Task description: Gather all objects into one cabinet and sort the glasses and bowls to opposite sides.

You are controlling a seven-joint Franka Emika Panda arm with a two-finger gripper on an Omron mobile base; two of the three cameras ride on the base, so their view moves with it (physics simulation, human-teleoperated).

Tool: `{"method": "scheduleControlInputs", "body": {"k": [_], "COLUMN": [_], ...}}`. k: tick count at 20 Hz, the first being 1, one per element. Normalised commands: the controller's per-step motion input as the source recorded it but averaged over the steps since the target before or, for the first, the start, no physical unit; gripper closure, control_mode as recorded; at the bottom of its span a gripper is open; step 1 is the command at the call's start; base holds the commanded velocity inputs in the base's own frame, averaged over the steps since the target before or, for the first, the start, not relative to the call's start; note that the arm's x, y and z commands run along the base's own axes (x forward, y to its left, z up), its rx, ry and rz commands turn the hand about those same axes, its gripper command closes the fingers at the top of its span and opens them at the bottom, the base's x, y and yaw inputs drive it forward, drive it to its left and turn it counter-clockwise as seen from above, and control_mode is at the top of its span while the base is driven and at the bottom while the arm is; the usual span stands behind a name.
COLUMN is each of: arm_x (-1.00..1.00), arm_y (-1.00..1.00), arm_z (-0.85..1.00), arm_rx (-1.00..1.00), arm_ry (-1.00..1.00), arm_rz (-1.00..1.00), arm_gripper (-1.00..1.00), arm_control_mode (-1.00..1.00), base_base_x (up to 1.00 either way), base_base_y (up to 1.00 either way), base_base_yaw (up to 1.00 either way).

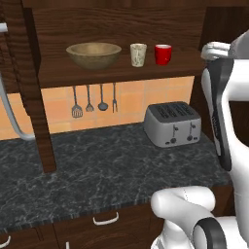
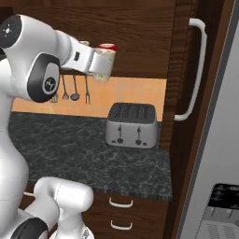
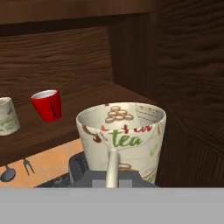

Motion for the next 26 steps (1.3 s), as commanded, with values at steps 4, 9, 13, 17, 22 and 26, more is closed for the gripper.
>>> {"method": "scheduleControlInputs", "body": {"k": [4,9,13,17,22,26], "arm_x": [0.22,0.36,0.46,0.38,0.4,0.39], "arm_y": [-0.13,-0.15,-0.03,-0.05,-0.22,-0.26], "arm_z": [-0.03,0.02,0.17,0.12,0.0,-0.06], "arm_rx": [-0.1,-0.09,0.0,0.0,0.0,0.0], "arm_ry": [-0.14,0.0,0.03,0.07,0.06,0.0], "arm_rz": [0.01,0.0,0.0,0.0,0.0,0.0], "arm_gripper": [1.0,1.0,1.0,1.0,1.0,1.0], "arm_control_mode": [-1.0,-1.0,-1.0,-1.0,-1.0,-1.0], "base_base_x": [0.0,0.0,0.0,0.0,0.0,0.0], "base_base_y": [0.0,0.0,0.0,0.0,0.0,0.0], "base_base_yaw": [0.0,0.0,0.0,0.0,0.0,0.0]}}
